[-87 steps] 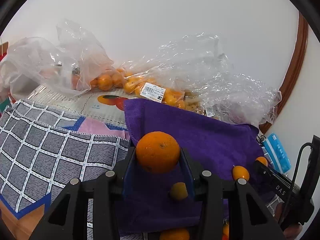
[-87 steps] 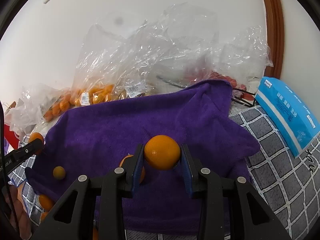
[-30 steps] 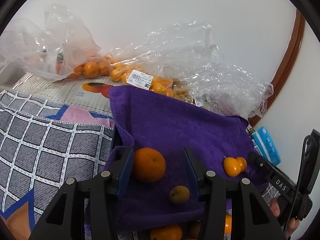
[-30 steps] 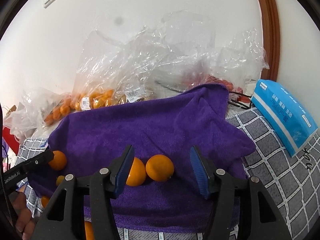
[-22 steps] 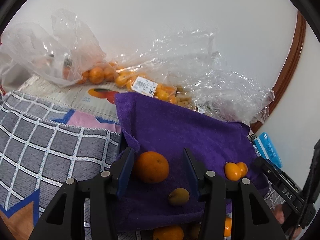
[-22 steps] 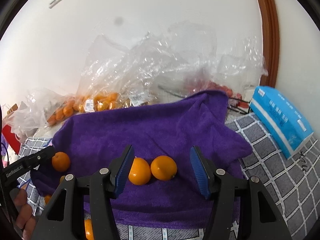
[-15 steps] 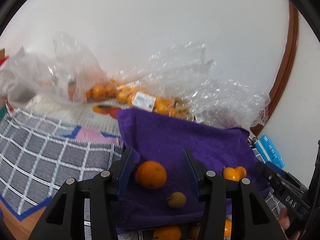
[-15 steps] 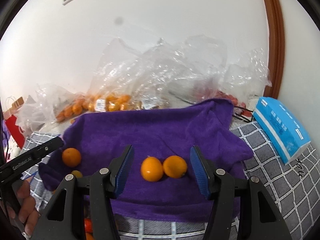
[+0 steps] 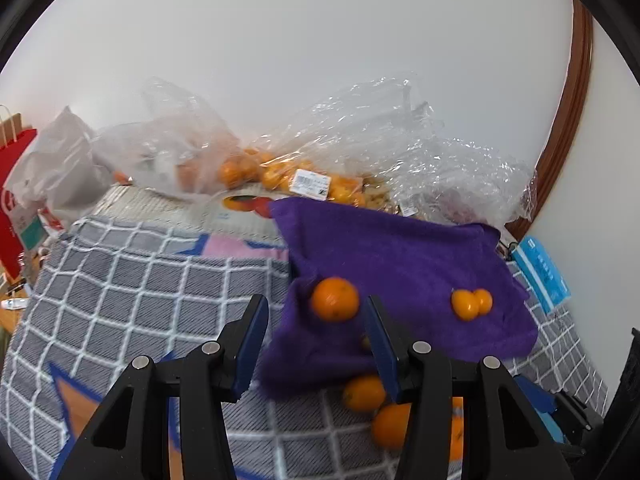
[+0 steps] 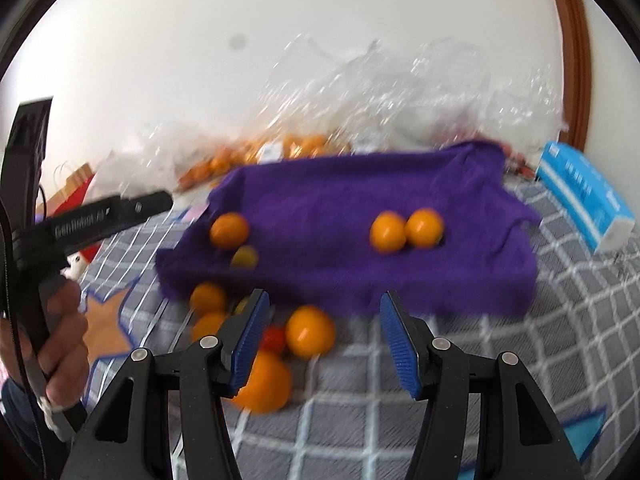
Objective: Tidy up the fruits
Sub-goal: 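Move the right gripper to a large tangerine beside the towel and grasp it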
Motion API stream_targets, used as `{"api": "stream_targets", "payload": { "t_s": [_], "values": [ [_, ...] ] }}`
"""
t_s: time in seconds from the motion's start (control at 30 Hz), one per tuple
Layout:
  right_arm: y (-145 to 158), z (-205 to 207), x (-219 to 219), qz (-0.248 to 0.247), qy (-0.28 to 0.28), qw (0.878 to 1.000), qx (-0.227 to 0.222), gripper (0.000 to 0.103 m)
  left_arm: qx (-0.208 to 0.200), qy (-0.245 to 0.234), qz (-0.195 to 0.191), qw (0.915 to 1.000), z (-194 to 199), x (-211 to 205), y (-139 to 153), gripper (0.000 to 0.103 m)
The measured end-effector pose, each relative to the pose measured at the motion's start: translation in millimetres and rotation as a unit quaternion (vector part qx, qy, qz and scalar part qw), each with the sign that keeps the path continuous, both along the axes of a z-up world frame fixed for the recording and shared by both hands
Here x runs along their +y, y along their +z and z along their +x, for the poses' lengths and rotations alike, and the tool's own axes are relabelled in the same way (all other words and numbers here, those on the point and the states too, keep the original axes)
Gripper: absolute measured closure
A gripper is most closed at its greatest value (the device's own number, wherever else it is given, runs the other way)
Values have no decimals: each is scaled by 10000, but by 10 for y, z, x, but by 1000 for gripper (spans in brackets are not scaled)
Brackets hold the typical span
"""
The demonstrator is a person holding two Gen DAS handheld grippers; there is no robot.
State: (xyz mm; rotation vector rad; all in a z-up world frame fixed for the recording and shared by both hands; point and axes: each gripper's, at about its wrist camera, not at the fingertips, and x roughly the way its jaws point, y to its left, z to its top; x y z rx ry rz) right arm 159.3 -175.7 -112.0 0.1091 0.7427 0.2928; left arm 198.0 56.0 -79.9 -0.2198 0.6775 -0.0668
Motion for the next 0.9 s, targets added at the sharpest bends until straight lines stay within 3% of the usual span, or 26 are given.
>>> {"api": "stream_targets", "payload": {
  "t_s": [0.13, 0.33, 0.4, 0.5, 0.77, 0.9],
  "values": [
    [-143, -132, 178, 159, 174, 9995, 213, 45, 89, 53, 11, 9999, -221, 128, -64, 56],
    [-304, -113, 423, -326, 292, 9982, 410, 45, 178, 65, 97, 9998, -528, 269, -184, 56],
    [-329, -110, 462, -494, 259, 9973, 485, 60, 286, 89, 9, 9996, -599, 311, -240, 56],
    [-297, -185, 465, -598, 245, 9973, 340, 59, 417, 12, -64, 9991, -690, 316, -325, 56],
    [-193, -434, 206, -482, -119, 9987, 64, 59, 647, -71, 633, 9959, -809, 140, -637, 56],
    [-197, -503, 59, -416, -296, 9987, 65, 59, 938, -48, 482, 9944, -763, 178, -720, 56]
  ]
}}
